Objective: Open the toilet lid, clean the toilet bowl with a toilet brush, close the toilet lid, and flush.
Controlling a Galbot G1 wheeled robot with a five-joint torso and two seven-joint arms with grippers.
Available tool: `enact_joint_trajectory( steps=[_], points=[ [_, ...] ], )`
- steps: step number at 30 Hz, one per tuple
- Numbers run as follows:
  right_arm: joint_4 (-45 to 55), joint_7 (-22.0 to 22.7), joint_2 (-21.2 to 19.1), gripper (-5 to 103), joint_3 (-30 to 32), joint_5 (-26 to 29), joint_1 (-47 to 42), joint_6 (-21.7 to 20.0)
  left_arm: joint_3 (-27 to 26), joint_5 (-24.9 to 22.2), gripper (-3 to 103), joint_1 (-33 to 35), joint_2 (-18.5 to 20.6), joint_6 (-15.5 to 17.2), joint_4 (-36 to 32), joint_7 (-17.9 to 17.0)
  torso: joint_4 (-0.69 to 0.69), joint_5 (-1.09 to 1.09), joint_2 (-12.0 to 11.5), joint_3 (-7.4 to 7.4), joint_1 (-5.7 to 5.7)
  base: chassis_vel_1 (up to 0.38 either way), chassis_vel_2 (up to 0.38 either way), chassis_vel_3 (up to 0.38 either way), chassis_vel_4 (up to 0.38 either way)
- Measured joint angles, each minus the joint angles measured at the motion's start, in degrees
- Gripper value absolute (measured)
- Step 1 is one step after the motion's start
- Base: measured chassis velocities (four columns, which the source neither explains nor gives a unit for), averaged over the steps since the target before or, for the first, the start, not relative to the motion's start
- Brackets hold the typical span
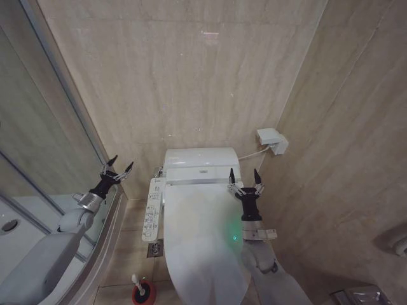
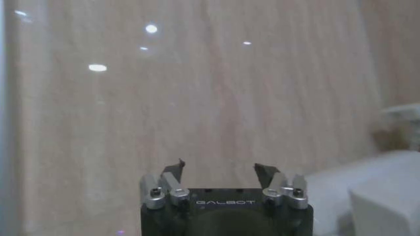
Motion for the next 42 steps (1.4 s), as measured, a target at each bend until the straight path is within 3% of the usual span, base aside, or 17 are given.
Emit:
enact_joint_trajectory(
  steps=[3,4,5,10,11,19,20,28,42],
  points=[
    [0.1,0.0,0.1,100,0.1,-0.2,-0.2,0.0,1.2,0.3,82,-3.5,-1.7,-0.6,5.7,6.4,0.01,0.0,0.0,0.0,0.0,0.0,0.0,0.0,0.0],
    [0.1,0.0,0.1,100,0.1,-0.2,-0.2,0.0,1.2,0.3,82,-3.5,-1.7,-0.6,5.7,6.4,0.01,0.0,0.0,0.0,0.0,0.0,0.0,0.0,0.0],
    [0.1,0.0,0.2,100,0.2,-0.2,-0.3,0.0,1.5,0.3,55,-4.3,-2.1,-0.6,6.7,7.0,0.02,0.0,0.0,0.0,0.0,0.0,0.0,0.0,0.0],
    [-0.5,0.0,1.0,100,0.5,-0.3,-0.4,0.0,3.4,0.6,55,-8.3,-5.7,-0.4,12.7,7.6,0.01,0.01,0.0,0.0,0.0,0.0,0.0,0.0,0.0],
    [-0.9,-0.1,1.2,100,0.5,-0.4,-0.3,0.1,3.7,1.0,27,-9.4,-7.0,-0.4,14.6,7.6,-0.01,0.01,0.0,0.0,0.0,0.0,0.0,0.0,0.0],
    [-1.4,-0.1,2.0,100,0.3,-0.7,-0.2,0.1,5.5,5.5,27,-12.7,-10.9,0.2,22.0,6.2,0.02,0.01,0.0,0.0,0.0,0.0,0.0,0.0,0.0],
    [-1.4,-0.1,2.0,100,0.3,-0.7,-0.2,0.1,5.9,5.9,2,-13.3,-11.3,0.2,22.9,6.2,0.02,0.01,0.0,0.0,0.0,0.0,0.0,0.0,0.0],
    [-1.4,-0.1,2.0,100,0.6,-0.7,-0.3,0.1,9.5,7.5,0,-16.9,-12.8,0.1,27.3,7.2,0.01,0.02,0.0,0.0,0.0,0.0,0.0,0.0,0.0],
    [-0.7,0.1,1.3,100,1.0,-0.4,-0.4,0.2,10.5,10.4,0,-17.6,-12.7,-0.6,29.8,9.1,0.02,0.0,0.0,0.0,0.0,0.0,0.0,0.0,0.0]
  ],
)
